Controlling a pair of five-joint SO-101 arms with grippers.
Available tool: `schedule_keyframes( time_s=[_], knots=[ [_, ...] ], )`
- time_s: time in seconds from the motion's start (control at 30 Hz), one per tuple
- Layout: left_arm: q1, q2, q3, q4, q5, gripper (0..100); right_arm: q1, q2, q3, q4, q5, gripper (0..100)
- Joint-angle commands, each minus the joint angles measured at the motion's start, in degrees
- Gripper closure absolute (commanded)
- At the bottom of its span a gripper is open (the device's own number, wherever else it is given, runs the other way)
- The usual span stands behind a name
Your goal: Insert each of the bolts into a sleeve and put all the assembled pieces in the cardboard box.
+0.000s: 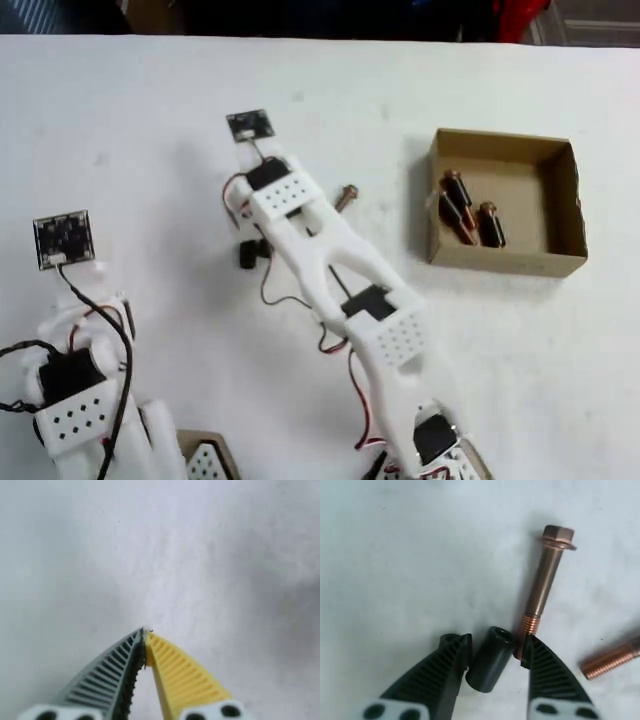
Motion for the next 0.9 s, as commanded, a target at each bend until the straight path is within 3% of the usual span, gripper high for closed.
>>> schedule_keyframes(
  time_s=[0.0,0.3,0.4,0.6,0.87],
  knots=[
    [-0.4,-0.7,-0.2,-1.4,-0.5,98,-1.8,-0.4,-4.0,2.4,-2.4,85.0],
    [-0.4,-0.7,-0.2,-1.3,-0.4,98,-1.5,-0.2,-3.7,3.7,-3.2,85.1],
    [-0.3,-0.7,-0.2,-1.3,-0.4,98,-1.6,-0.2,-3.7,5.8,-7.7,85.1],
    [-0.2,-0.7,-0.2,-1.3,-0.4,98,-1.0,-0.1,-3.7,5.7,-9.6,95.4],
    [-0.2,-0.7,-0.2,-1.3,-0.4,98,0.6,1.4,-4.0,5.7,-9.2,96.0]
  ],
)
